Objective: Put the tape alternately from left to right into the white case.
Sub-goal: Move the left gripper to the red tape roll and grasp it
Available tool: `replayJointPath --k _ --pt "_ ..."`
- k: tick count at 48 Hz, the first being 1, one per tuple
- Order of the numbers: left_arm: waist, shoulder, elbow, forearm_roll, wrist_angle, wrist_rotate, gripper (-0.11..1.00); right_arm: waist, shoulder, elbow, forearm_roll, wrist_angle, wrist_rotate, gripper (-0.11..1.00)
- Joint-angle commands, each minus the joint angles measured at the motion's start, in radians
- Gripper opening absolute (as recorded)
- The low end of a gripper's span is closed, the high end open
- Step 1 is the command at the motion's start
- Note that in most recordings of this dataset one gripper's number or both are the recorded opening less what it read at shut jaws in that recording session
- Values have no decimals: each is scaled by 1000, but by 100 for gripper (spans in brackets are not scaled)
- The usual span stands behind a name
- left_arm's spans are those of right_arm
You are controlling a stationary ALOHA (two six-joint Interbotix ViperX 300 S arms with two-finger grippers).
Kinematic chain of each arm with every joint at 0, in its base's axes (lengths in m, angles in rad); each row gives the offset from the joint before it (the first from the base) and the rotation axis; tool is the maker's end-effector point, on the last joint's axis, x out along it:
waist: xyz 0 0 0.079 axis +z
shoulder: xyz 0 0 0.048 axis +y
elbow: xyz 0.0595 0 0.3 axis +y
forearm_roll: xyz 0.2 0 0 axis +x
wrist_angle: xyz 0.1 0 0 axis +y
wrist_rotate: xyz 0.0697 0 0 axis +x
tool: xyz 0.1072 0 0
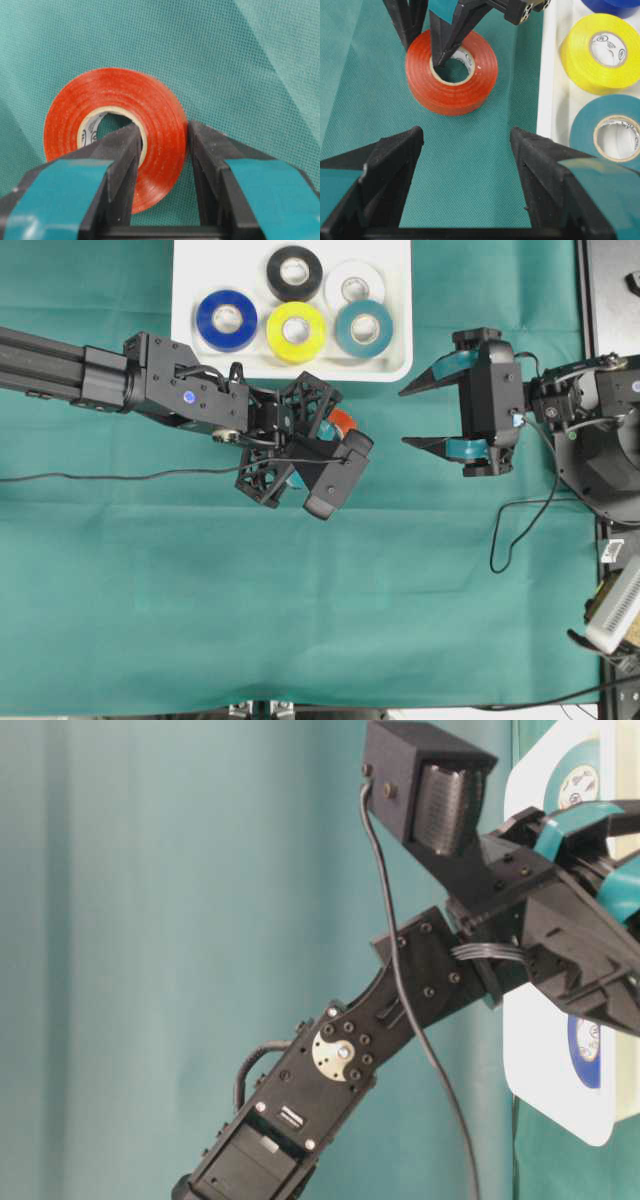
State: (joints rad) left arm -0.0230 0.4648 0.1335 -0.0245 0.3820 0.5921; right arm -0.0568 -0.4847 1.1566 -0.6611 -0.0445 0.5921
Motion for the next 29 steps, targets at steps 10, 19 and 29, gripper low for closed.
replayJointPath --k 10,19,29 --pt "-2 -41 -12 2 0 -3 -3 2 -9 -8 3 -6 0 74" --pt "-12 -84 -6 2 9 -6 -3 2 -8 -9 3 -8 0 74" --pt "-14 -147 14 2 34 -8 -3 2 -9 -11 3 -8 0 74"
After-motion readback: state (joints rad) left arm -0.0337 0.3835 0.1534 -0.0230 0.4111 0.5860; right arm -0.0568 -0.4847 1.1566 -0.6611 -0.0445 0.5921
